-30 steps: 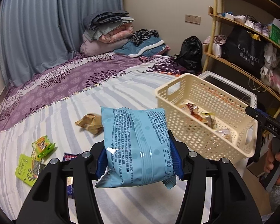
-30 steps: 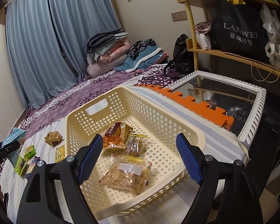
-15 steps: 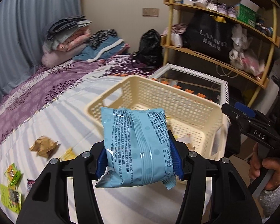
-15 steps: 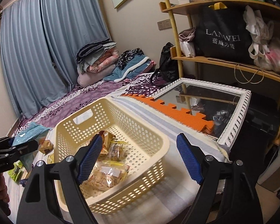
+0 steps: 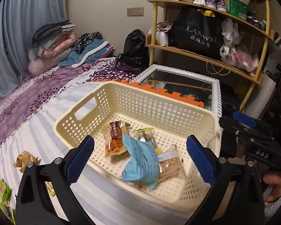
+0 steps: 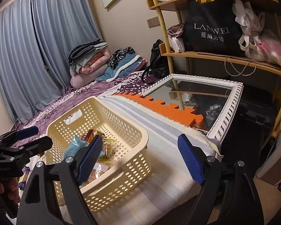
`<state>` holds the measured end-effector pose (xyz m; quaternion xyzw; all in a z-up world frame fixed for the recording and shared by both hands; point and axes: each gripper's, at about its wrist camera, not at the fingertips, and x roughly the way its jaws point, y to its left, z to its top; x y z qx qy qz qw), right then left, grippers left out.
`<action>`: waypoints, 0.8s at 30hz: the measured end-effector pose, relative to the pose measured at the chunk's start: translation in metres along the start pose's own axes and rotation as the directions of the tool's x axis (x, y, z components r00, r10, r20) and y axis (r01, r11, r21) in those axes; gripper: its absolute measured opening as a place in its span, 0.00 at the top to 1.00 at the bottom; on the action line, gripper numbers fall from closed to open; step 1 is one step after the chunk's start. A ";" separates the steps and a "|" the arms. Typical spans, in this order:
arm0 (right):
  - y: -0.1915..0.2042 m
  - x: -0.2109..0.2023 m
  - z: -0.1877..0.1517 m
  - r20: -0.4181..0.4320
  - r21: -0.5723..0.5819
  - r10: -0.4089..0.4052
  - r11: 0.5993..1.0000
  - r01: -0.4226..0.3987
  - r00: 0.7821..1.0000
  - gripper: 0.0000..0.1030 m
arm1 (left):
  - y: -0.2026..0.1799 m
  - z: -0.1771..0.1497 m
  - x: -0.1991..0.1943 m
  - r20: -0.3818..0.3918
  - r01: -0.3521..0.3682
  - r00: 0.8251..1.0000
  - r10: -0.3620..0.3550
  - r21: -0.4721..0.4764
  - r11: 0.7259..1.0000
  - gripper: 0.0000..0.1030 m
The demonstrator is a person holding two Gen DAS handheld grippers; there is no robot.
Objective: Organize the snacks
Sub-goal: 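Lower the light blue bag into the basket and open the left gripper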
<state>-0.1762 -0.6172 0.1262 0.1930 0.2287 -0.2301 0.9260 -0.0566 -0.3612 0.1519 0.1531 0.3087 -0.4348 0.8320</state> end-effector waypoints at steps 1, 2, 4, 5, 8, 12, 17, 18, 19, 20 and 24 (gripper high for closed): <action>0.000 0.000 0.000 -0.002 0.001 0.002 1.000 -0.002 1.000 0.20 | 0.003 -0.002 0.000 -0.006 -0.014 1.000 0.014 -0.011 1.000 0.03; 0.000 0.001 -0.001 -0.004 0.003 0.004 1.000 -0.004 1.000 0.20 | 0.007 -0.004 -0.001 -0.013 -0.025 1.000 0.024 -0.022 0.999 0.03; 0.002 0.003 -0.001 -0.009 0.005 0.012 1.000 -0.012 1.000 0.19 | 0.016 -0.007 -0.004 -0.020 -0.040 0.999 0.039 -0.047 0.998 0.03; 0.003 0.004 -0.001 -0.010 0.005 0.017 1.000 -0.017 1.000 0.19 | 0.020 -0.009 -0.006 -0.021 -0.046 0.999 0.045 -0.059 0.997 0.03; 0.009 0.005 0.000 -0.009 -0.009 0.031 0.999 -0.031 0.999 0.18 | 0.027 -0.011 -0.009 -0.025 -0.069 0.997 0.067 -0.074 0.995 0.03; 0.014 0.004 0.000 -0.007 -0.016 0.041 0.999 -0.041 0.999 0.17 | 0.032 -0.013 -0.014 -0.024 -0.082 0.996 0.080 -0.083 0.993 0.03; 0.016 0.002 0.001 -0.003 -0.016 0.040 0.999 -0.040 0.999 0.17 | 0.034 -0.014 -0.017 -0.026 -0.097 0.995 0.095 -0.090 0.991 0.03; 0.017 0.002 0.001 -0.002 -0.016 0.040 0.999 -0.040 0.999 0.17 | 0.035 -0.014 -0.017 -0.028 -0.100 0.995 0.098 -0.092 0.991 0.03; 0.017 0.001 0.001 -0.003 -0.017 0.041 0.999 -0.041 0.999 0.17 | 0.036 -0.015 -0.019 -0.029 -0.106 0.994 0.104 -0.095 0.990 0.03; 0.019 0.002 0.001 -0.005 -0.020 0.042 0.999 -0.042 0.999 0.17 | 0.038 -0.016 -0.020 -0.030 -0.111 0.994 0.109 -0.099 0.989 0.03; 0.026 0.001 0.000 -0.011 -0.033 0.054 0.998 -0.054 0.998 0.17 | 0.046 -0.021 -0.026 -0.033 -0.129 0.991 0.126 -0.119 0.984 0.03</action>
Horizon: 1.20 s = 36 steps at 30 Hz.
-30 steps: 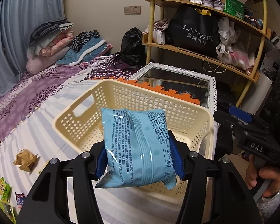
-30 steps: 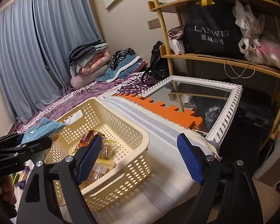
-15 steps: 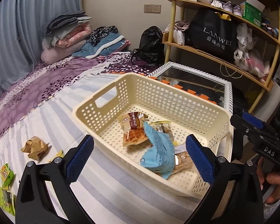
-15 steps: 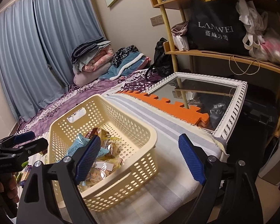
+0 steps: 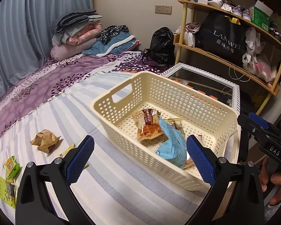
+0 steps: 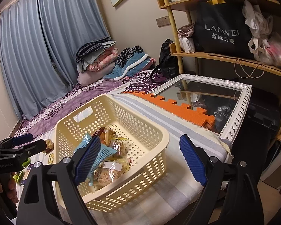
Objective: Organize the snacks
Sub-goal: 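Lower the light blue bag into the basket and open the left gripper, then move both open grippers back over the snacks on the bed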
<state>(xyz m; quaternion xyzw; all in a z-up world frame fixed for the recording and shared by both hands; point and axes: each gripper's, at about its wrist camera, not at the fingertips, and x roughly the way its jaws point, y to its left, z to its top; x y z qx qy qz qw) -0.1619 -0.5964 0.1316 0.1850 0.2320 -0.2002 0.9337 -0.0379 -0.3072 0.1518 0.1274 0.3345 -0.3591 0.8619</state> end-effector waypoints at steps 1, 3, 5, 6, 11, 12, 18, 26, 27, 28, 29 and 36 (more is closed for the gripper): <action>0.003 0.000 0.000 0.000 -0.005 0.005 1.000 -0.005 1.000 0.17 | 0.003 -0.001 -0.001 -0.002 -0.005 1.000 0.005 -0.005 1.000 0.03; 0.008 0.000 0.000 -0.001 -0.015 0.014 1.000 -0.014 1.000 0.17 | 0.008 -0.003 -0.003 -0.004 -0.020 1.000 0.020 -0.013 1.000 0.03; 0.012 0.000 0.000 -0.001 -0.022 0.022 0.999 -0.022 1.000 0.17 | 0.014 -0.005 -0.005 -0.006 -0.033 0.999 0.032 -0.024 0.999 0.03; 0.014 0.001 0.000 -0.003 -0.026 0.026 0.999 -0.026 1.000 0.17 | 0.017 -0.007 -0.007 -0.006 -0.036 0.999 0.036 -0.030 0.999 0.03; 0.026 0.000 -0.001 -0.006 -0.046 0.040 0.998 -0.041 0.999 0.12 | 0.031 -0.012 -0.014 -0.005 -0.057 0.998 0.056 -0.060 0.997 0.03; 0.028 -0.001 0.000 -0.006 -0.053 0.043 0.998 -0.043 0.999 0.11 | 0.034 -0.014 -0.015 -0.004 -0.061 0.998 0.061 -0.065 0.996 0.03; 0.046 -0.003 0.002 -0.004 -0.086 0.072 0.994 -0.072 0.997 0.10 | 0.056 -0.023 -0.028 -0.002 -0.096 0.995 0.096 -0.105 0.990 0.03; 0.084 -0.008 0.000 -0.009 -0.147 0.142 0.979 -0.142 0.990 0.10 | 0.101 -0.044 -0.054 0.001 -0.155 0.987 0.158 -0.192 0.969 0.03; 0.088 -0.008 0.000 -0.012 -0.154 0.149 0.977 -0.149 0.989 0.10 | 0.107 -0.048 -0.057 -0.002 -0.164 0.986 0.167 -0.204 0.965 0.03; 0.094 -0.009 -0.001 -0.016 -0.165 0.158 0.974 -0.158 0.987 0.10 | 0.114 -0.052 -0.060 -0.006 -0.173 0.984 0.176 -0.216 0.961 0.03; 0.100 -0.009 -0.001 -0.019 -0.174 0.167 0.970 -0.168 0.986 0.10 | 0.120 -0.057 -0.062 -0.010 -0.183 0.983 0.185 -0.228 0.956 0.03; 0.142 -0.011 -0.011 -0.057 -0.241 0.233 0.940 -0.239 0.971 0.10 | 0.173 -0.096 -0.078 -0.065 -0.265 0.964 0.258 -0.333 0.905 0.03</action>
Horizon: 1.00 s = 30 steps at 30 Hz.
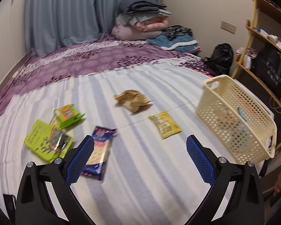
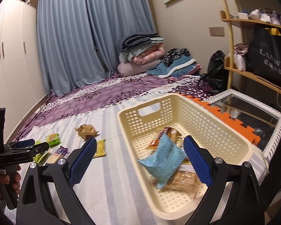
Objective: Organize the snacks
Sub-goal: 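Move both open grippers back over the snacks on the bed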
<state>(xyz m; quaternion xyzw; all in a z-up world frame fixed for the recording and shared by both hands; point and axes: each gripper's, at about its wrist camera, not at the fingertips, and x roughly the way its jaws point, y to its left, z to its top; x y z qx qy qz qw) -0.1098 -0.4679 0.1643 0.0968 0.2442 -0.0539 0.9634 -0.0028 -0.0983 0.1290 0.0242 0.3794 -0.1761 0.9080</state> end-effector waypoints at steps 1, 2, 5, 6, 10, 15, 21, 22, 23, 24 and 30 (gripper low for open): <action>0.007 0.002 0.000 -0.007 -0.014 0.012 1.000 -0.012 1.000 0.10 | 0.010 -0.003 0.001 -0.007 -0.015 1.000 0.015 -0.022 1.000 0.03; 0.013 0.004 -0.001 -0.012 -0.026 0.022 0.999 -0.022 1.000 0.10 | 0.019 -0.006 0.003 -0.013 -0.028 1.000 0.028 -0.038 0.999 0.03; 0.028 0.010 -0.002 -0.030 -0.053 0.045 0.997 -0.047 0.999 0.10 | 0.041 -0.015 0.006 -0.033 -0.061 0.998 0.058 -0.077 0.995 0.03; 0.034 0.012 -0.003 -0.036 -0.063 0.052 0.997 -0.054 0.998 0.10 | 0.045 -0.017 0.007 -0.038 -0.066 0.997 0.063 -0.084 0.994 0.03; 0.058 0.021 -0.011 -0.089 -0.081 0.096 0.991 -0.104 0.991 0.10 | 0.063 -0.026 0.018 -0.062 -0.083 0.995 0.077 -0.115 0.990 0.03; 0.090 0.032 -0.027 -0.160 -0.163 0.139 0.973 -0.165 0.977 0.10 | 0.075 -0.037 0.034 -0.100 -0.087 0.992 0.073 -0.145 0.986 0.03; 0.118 0.046 -0.044 -0.235 -0.199 0.170 0.955 -0.219 0.957 0.10 | 0.087 -0.045 0.048 -0.127 -0.091 0.989 0.071 -0.162 0.983 0.03; 0.121 0.047 -0.046 -0.243 -0.205 0.171 0.953 -0.223 0.955 0.10 | 0.089 -0.046 0.050 -0.132 -0.092 0.989 0.070 -0.166 0.982 0.03; 0.125 0.049 -0.049 -0.255 -0.212 0.173 0.950 -0.229 0.951 0.10 | 0.091 -0.048 0.054 -0.138 -0.093 0.988 0.069 -0.170 0.981 0.03; 0.127 0.051 -0.051 -0.263 -0.216 0.173 0.948 -0.233 0.949 0.10 | 0.092 -0.050 0.057 -0.146 -0.094 0.987 0.069 -0.173 0.981 0.03; 0.131 0.062 -0.061 -0.322 -0.192 0.184 0.948 -0.255 0.929 0.10 | 0.092 -0.054 0.079 -0.186 -0.129 0.977 0.106 -0.116 0.985 0.03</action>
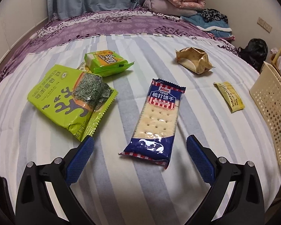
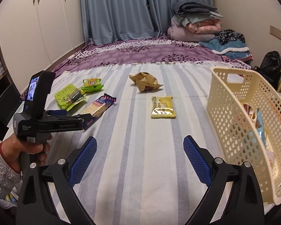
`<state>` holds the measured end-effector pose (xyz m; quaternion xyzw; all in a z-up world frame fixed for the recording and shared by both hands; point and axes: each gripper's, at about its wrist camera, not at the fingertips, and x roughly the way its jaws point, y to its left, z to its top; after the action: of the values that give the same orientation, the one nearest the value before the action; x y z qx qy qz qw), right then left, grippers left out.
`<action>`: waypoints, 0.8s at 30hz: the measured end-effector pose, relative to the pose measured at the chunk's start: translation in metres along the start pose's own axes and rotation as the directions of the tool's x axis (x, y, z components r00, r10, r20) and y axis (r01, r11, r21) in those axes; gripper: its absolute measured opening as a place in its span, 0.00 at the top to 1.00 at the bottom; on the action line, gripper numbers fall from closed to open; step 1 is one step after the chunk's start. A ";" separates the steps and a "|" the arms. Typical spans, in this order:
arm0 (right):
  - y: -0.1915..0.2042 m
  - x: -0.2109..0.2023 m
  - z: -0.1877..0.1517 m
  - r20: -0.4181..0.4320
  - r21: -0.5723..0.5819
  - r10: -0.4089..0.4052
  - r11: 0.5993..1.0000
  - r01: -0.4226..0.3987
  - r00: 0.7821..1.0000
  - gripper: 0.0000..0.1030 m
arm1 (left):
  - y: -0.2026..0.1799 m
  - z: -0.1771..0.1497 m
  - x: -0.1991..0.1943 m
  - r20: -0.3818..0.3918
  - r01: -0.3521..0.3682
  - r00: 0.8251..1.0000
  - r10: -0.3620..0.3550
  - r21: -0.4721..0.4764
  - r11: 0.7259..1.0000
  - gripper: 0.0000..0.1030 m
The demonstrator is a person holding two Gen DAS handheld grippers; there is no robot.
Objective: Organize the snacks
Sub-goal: 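Move both open grippers back over the snacks on the bed, then grasp the blue soda cracker pack with the left gripper while the right grasps the yellow biscuit pack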
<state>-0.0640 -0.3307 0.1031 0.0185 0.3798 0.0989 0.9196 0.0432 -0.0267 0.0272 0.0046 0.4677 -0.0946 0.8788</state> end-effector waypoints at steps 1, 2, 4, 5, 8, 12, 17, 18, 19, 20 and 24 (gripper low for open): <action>0.001 0.002 0.000 -0.007 0.003 0.003 1.000 -0.003 1.000 0.10 | -0.001 0.001 0.002 0.000 0.000 1.000 0.000 0.009 1.000 0.03; 0.001 0.003 0.000 -0.009 0.002 0.004 1.000 -0.004 1.000 0.10 | -0.002 0.001 0.004 0.000 0.001 1.000 -0.001 0.016 1.000 0.03; 0.002 0.004 0.000 -0.012 -0.001 0.002 1.000 -0.002 1.000 0.10 | -0.003 0.003 0.009 -0.002 -0.004 1.000 0.004 0.026 1.000 0.03; 0.002 0.005 0.000 -0.015 -0.002 0.003 1.000 -0.003 1.000 0.10 | -0.004 0.004 0.011 -0.004 -0.003 1.000 0.003 0.027 1.000 0.03; 0.002 0.011 -0.001 -0.033 -0.004 0.003 1.000 -0.003 0.999 0.10 | -0.006 0.006 0.017 -0.006 0.004 1.000 -0.004 0.043 0.999 0.03; 0.000 0.018 -0.001 -0.048 0.001 0.001 1.000 -0.001 0.999 0.10 | -0.007 0.008 0.028 -0.010 0.002 1.000 -0.001 0.070 0.998 0.03; -0.002 0.029 0.002 -0.067 0.000 0.001 1.000 -0.001 0.998 0.10 | -0.009 0.013 0.031 0.010 -0.017 1.000 0.016 0.107 0.994 0.14; -0.002 0.032 0.003 -0.071 0.000 0.002 1.000 -0.002 0.998 0.10 | -0.008 0.015 0.031 0.014 -0.015 1.000 0.013 0.108 0.994 0.18; -0.001 0.035 0.003 -0.074 0.000 0.002 1.000 -0.002 0.997 0.10 | -0.006 0.016 0.031 0.020 -0.014 1.000 0.012 0.109 0.994 0.23; -0.002 0.037 0.004 -0.076 0.000 0.002 1.000 -0.002 0.997 0.10 | -0.005 0.017 0.030 0.024 -0.017 1.000 0.015 0.111 0.994 0.27; -0.003 0.050 0.009 -0.085 0.012 0.008 1.000 -0.007 0.996 0.10 | -0.001 0.017 0.028 0.029 -0.012 1.000 0.009 0.112 0.994 0.36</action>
<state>-0.0229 -0.3232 0.0743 0.0212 0.4189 0.1007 0.9022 0.0727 -0.0342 0.0140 0.0551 0.4491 -0.1164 0.8841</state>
